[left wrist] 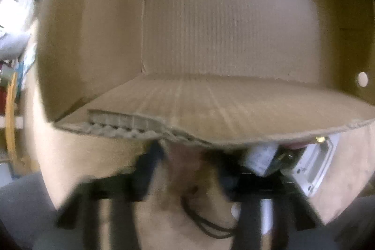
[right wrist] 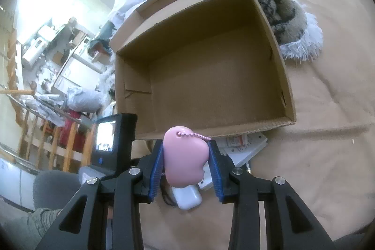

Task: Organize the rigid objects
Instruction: 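Grasp the pink heart keychain with right gripper while left grasps pink comb, then carry both items into the box and open both grippers to release them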

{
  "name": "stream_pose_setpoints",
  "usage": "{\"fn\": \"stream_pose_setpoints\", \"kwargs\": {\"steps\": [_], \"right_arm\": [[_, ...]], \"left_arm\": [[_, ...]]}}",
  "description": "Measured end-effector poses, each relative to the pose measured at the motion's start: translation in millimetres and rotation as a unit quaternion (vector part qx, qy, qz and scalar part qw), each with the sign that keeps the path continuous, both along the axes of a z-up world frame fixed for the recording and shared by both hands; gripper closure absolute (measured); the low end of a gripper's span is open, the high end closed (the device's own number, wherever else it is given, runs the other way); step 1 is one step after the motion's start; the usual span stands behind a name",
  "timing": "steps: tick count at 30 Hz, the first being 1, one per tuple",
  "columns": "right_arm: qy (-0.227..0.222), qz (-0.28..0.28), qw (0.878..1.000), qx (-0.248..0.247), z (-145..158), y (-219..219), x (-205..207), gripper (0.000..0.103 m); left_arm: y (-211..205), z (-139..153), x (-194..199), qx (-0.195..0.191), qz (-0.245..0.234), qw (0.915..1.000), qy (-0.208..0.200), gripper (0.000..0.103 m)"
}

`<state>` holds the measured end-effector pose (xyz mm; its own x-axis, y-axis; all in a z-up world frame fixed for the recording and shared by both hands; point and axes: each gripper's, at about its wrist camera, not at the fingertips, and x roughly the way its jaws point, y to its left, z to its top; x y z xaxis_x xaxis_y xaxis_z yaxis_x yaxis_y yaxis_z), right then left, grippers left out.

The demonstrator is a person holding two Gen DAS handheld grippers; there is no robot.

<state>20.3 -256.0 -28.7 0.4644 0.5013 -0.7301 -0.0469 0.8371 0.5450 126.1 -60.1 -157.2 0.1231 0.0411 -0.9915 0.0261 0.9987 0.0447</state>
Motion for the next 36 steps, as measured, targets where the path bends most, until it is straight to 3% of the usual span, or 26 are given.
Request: {"fn": "stream_pose_setpoints", "kwargs": {"steps": [6,13,19,23,31,36], "right_arm": [[0.000,0.003,1.000,-0.014,-1,3,-2,0.064],[-0.013,0.006,1.000,-0.022,6,6,-5,0.064],[-0.024,0.008,0.999,-0.027,10,5,-8,0.064],[-0.037,0.007,0.999,-0.034,17,4,-13,0.064],[-0.067,0.002,0.997,-0.039,35,-1,-21,0.064],[-0.066,0.001,0.997,-0.041,40,-2,-13,0.064]], "left_arm": [[3,7,-8,-0.012,0.006,0.9999,-0.005,0.072],[15,34,-35,-0.023,0.019,0.9992,-0.027,0.072],[41,66,-63,-0.028,0.042,0.9972,-0.055,0.072],[59,106,-82,-0.020,0.051,0.9951,-0.083,0.072],[47,147,-79,-0.017,0.049,0.9917,-0.118,0.072],[37,163,-56,-0.044,0.041,0.9887,-0.138,0.072]]}}
